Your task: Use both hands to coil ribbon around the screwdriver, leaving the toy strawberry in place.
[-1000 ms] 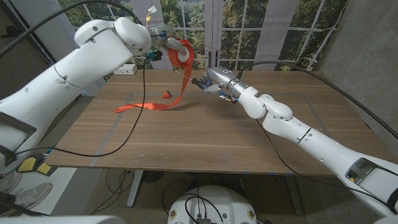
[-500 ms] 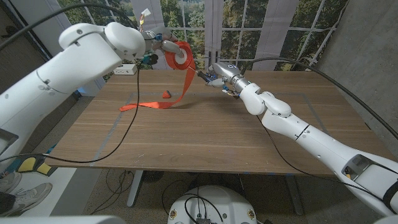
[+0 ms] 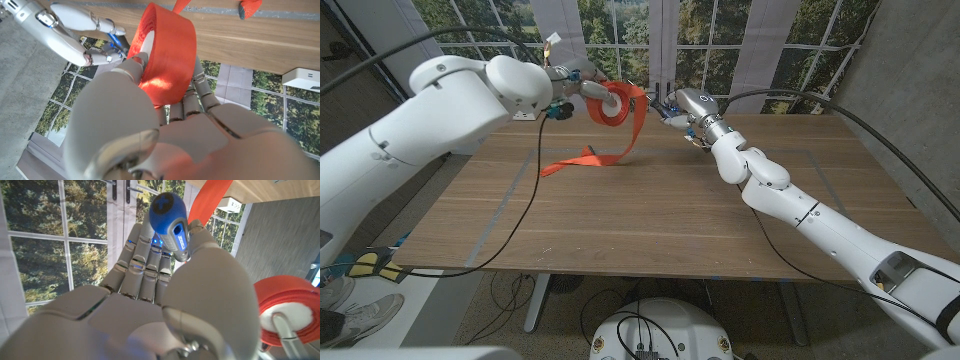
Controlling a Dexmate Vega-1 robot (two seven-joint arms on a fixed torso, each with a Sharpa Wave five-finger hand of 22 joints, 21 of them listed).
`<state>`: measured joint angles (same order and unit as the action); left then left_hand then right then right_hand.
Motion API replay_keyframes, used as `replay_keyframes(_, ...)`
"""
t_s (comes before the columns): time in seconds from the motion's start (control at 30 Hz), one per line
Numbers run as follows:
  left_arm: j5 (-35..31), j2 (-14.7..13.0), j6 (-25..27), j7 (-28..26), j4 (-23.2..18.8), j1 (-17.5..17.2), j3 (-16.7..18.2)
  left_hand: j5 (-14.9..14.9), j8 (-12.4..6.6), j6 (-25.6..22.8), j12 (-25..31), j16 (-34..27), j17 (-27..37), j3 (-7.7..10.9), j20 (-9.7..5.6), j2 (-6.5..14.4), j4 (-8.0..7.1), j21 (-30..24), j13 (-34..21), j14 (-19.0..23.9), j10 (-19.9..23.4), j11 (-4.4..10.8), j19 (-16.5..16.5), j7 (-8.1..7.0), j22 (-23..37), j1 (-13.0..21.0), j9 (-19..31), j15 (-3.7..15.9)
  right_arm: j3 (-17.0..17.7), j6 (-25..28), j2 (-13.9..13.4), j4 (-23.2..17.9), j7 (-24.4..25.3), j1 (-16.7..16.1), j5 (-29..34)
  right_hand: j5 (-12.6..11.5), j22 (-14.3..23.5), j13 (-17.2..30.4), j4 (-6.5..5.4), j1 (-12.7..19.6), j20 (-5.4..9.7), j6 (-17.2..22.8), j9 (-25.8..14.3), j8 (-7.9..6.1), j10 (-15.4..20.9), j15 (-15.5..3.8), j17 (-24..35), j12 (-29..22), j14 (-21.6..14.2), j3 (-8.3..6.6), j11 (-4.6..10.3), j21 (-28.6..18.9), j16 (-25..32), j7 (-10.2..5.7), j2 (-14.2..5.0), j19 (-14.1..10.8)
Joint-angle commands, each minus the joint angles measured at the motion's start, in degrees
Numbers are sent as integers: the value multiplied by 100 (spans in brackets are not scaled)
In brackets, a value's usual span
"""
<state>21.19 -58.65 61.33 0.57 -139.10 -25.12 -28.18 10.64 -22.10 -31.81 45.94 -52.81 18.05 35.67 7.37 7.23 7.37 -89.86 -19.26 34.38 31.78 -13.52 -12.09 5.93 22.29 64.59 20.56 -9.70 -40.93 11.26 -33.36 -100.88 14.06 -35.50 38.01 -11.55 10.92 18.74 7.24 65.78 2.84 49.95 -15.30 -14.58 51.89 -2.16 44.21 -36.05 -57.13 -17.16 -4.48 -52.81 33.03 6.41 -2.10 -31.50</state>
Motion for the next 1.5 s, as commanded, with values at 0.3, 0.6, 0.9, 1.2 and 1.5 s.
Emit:
replay_keyframes(0.3,646,-32,-536,-338,327,-800,239,35,27,-1761,969,-71,1530,11,-15,397,25,-20,-1057,1346,1710,1649,-88,-23,-12,354,714,1611,467,-357,124,116,918,-267,-879,-48,-2,824,-30,668,103,855,-28,-17,605,-1019,32,5,-730,-68,537,-103,-25,-791,-723,38)
replay_keyframes(0.6,677,-34,-680,-804,459,-1195,368,37,58,-1771,941,-67,1527,7,-18,400,23,-17,-1044,1341,1708,1648,-89,-12,-19,362,717,1609,554,-515,76,117,1077,-338,-1090,-49,-6,835,-23,675,105,862,-33,-15,612,-1023,35,12,-735,-68,543,-139,-40,-784,-721,43)
replay_keyframes(0.9,769,168,-551,-1462,656,-1556,726,39,89,-1818,916,-39,1457,12,-54,396,19,-23,-1015,1403,1743,1671,-166,-1,-31,367,695,1651,635,-850,61,152,1105,-390,-1385,-49,-9,841,-22,677,109,854,-37,-7,616,-1022,43,23,-739,-64,534,-172,-51,-789,-722,61)
replay_keyframes(1.2,539,458,-576,-1816,1057,-1436,455,41,149,-1862,919,-37,1425,15,-100,384,32,-15,-1024,1478,1813,1667,-257,75,-56,371,649,1655,657,-1691,-18,130,683,-324,-1904,-48,-12,849,-20,676,105,868,-37,-5,632,-1019,42,28,-750,-55,523,-207,-61,-776,-716,66)
replay_keyframes(1.5,460,785,-1099,-2348,1452,-1674,822,40,255,-1877,909,-37,1381,3,-133,367,70,-13,-1011,1543,1874,1674,-336,138,-81,383,580,1666,610,-2029,-40,62,208,-272,-2065,-51,-17,857,-14,680,103,878,-41,-3,641,-1020,65,41,-751,-54,497,-242,-67,-766,-715,92)
